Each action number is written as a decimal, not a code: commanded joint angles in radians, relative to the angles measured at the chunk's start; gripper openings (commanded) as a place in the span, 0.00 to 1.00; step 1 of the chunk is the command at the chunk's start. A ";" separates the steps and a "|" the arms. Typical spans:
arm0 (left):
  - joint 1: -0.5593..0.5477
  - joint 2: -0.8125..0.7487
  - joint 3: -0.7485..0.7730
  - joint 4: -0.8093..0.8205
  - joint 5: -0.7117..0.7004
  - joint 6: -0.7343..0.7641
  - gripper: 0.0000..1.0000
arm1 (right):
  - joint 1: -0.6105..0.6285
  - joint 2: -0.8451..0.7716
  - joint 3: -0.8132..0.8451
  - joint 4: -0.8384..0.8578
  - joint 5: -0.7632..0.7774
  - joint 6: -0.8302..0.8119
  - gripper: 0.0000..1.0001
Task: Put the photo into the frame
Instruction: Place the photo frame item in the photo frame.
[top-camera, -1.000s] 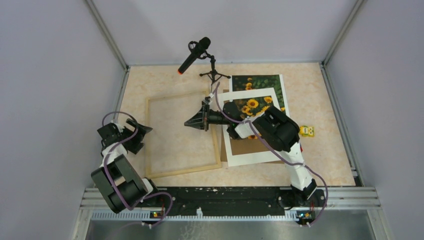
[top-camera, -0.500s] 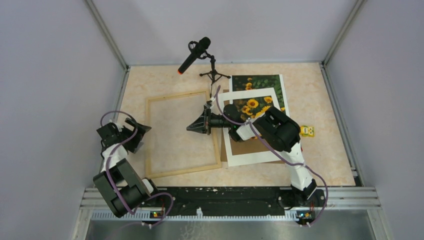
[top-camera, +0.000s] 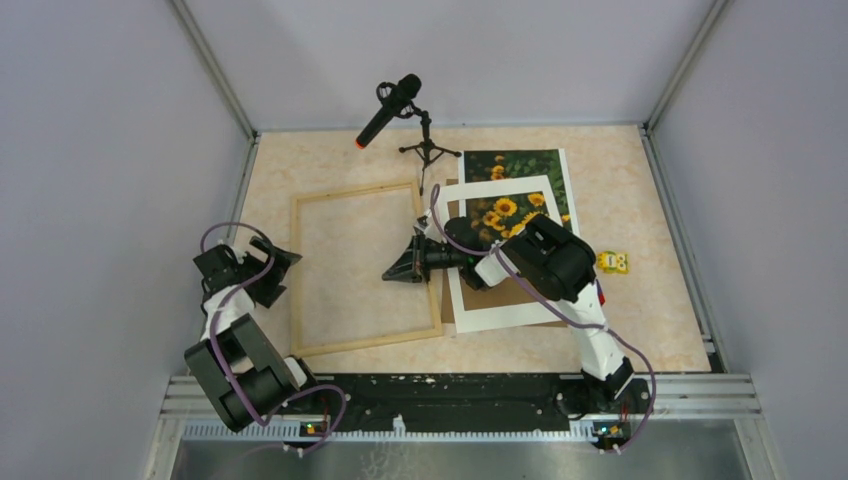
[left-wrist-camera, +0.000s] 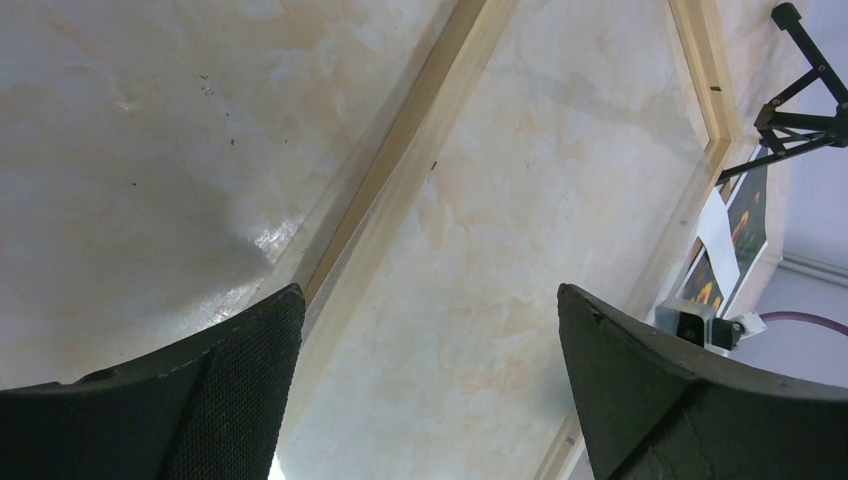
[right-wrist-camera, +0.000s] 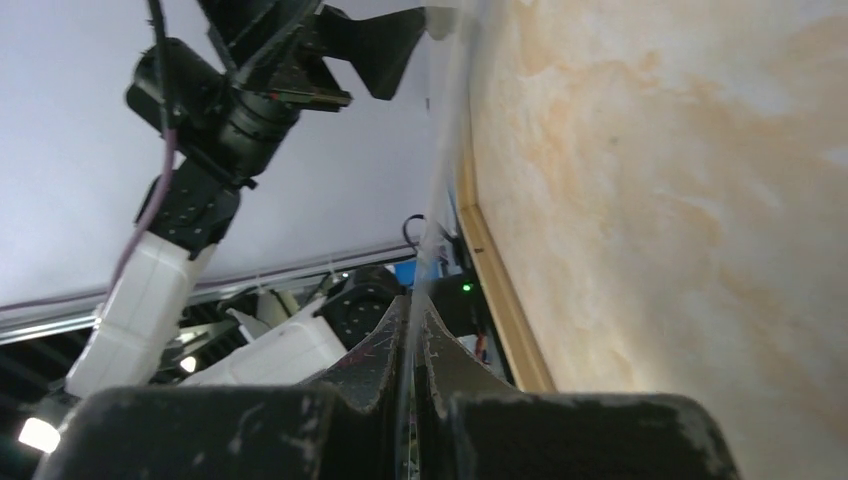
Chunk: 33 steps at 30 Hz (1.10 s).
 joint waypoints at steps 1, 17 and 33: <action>0.002 0.008 0.028 0.026 0.012 0.015 0.98 | -0.016 0.023 0.039 -0.072 -0.011 -0.141 0.00; 0.002 0.041 0.023 0.023 0.018 0.020 0.98 | -0.050 -0.029 0.098 -0.377 0.027 -0.412 0.00; 0.002 0.072 0.025 0.030 0.025 0.019 0.98 | -0.054 -0.131 0.185 -0.650 0.077 -0.668 0.00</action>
